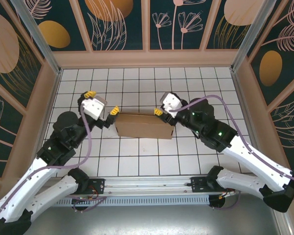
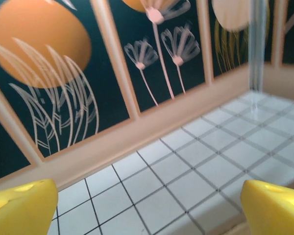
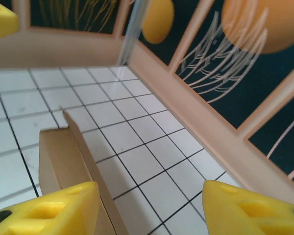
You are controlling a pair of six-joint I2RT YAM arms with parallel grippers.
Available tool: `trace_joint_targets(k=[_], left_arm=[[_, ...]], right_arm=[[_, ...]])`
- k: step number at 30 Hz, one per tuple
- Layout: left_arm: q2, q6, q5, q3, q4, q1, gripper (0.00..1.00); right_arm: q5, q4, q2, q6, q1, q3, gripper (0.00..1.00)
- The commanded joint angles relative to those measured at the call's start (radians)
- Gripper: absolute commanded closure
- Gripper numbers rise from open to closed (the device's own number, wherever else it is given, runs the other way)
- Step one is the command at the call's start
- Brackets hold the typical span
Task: Fold the paper box
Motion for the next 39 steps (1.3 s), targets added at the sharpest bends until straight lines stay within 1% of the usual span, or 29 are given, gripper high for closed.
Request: trace_joint_targets(k=[1, 3, 4, 6, 7, 8, 9, 10, 11, 12, 14, 19, 21, 22, 26, 28, 32, 36, 39], left_arm=[[-0.029, 0.264, 0.064, -0.026, -0.104, -0.002, 0.07], [-0.057, 0.347, 0.052, -0.056, -0.113, -0.002, 0.07], [-0.069, 0.394, 0.060, -0.071, -0.125, -0.002, 0.07], [-0.068, 0.430, 0.078, -0.096, -0.137, -0.001, 0.08], [-0.051, 0.429, 0.098, -0.101, -0.141, 0.011, 0.12], [-0.032, 0.408, 0.157, -0.098, -0.141, 0.046, 0.15], [-0.018, 0.387, 0.235, -0.097, -0.131, 0.095, 0.16], [-0.006, 0.361, 0.337, -0.102, -0.109, 0.163, 0.17], [0.008, 0.344, 0.434, -0.107, -0.090, 0.224, 0.18], [0.022, 0.342, 0.502, -0.109, -0.084, 0.274, 0.18], [0.072, 0.368, 0.657, -0.109, -0.093, 0.378, 0.18], [0.171, 0.421, 0.762, -0.109, -0.056, 0.455, 0.16], [0.201, 0.415, 0.817, -0.122, -0.016, 0.473, 0.17], [0.220, 0.405, 0.838, -0.133, 0.003, 0.480, 0.20], [0.234, 0.371, 0.848, -0.149, 0.075, 0.502, 0.32], [0.240, 0.364, 0.845, -0.140, 0.072, 0.510, 0.36], [0.271, 0.351, 0.833, -0.147, 0.092, 0.510, 0.42], [0.339, 0.358, 0.863, -0.086, 0.041, 0.510, 0.43], [0.320, 0.361, 0.855, -0.106, 0.043, 0.509, 0.43]], right_arm=[[-0.144, -0.087, -0.041, -0.225, -0.049, 0.010, 0.43], [-0.222, -0.093, -0.085, -0.252, -0.100, -0.010, 0.45], [-0.269, -0.106, -0.103, -0.274, -0.135, -0.014, 0.48], [-0.380, -0.132, -0.124, -0.318, -0.239, -0.049, 0.53], [-0.449, -0.135, -0.130, -0.344, -0.304, -0.076, 0.55], [-0.522, -0.126, -0.133, -0.354, -0.383, -0.096, 0.56], [-0.585, -0.096, -0.136, -0.339, -0.439, -0.112, 0.56], [-0.659, -0.058, -0.135, -0.325, -0.493, -0.129, 0.56], [-0.720, -0.046, -0.127, -0.317, -0.538, -0.132, 0.56], [-0.746, -0.045, -0.111, -0.317, -0.558, -0.128, 0.56], [-0.744, -0.077, -0.068, -0.352, -0.573, -0.110, 0.55], [-0.795, -0.109, 0.019, -0.371, -0.618, -0.071, 0.54], [-0.796, -0.132, 0.037, -0.394, -0.621, -0.079, 0.54], [-0.787, -0.132, 0.039, -0.396, -0.620, -0.093, 0.53], [-0.739, -0.107, 0.007, -0.392, -0.628, -0.156, 0.53], [-0.718, -0.093, -0.001, -0.391, -0.631, -0.181, 0.53], [-0.721, -0.029, -0.016, -0.360, -0.645, -0.238, 0.53], [-0.749, 0.020, -0.030, -0.337, -0.662, -0.274, 0.53], [-0.750, 0.019, -0.023, -0.352, -0.661, -0.282, 0.54]])
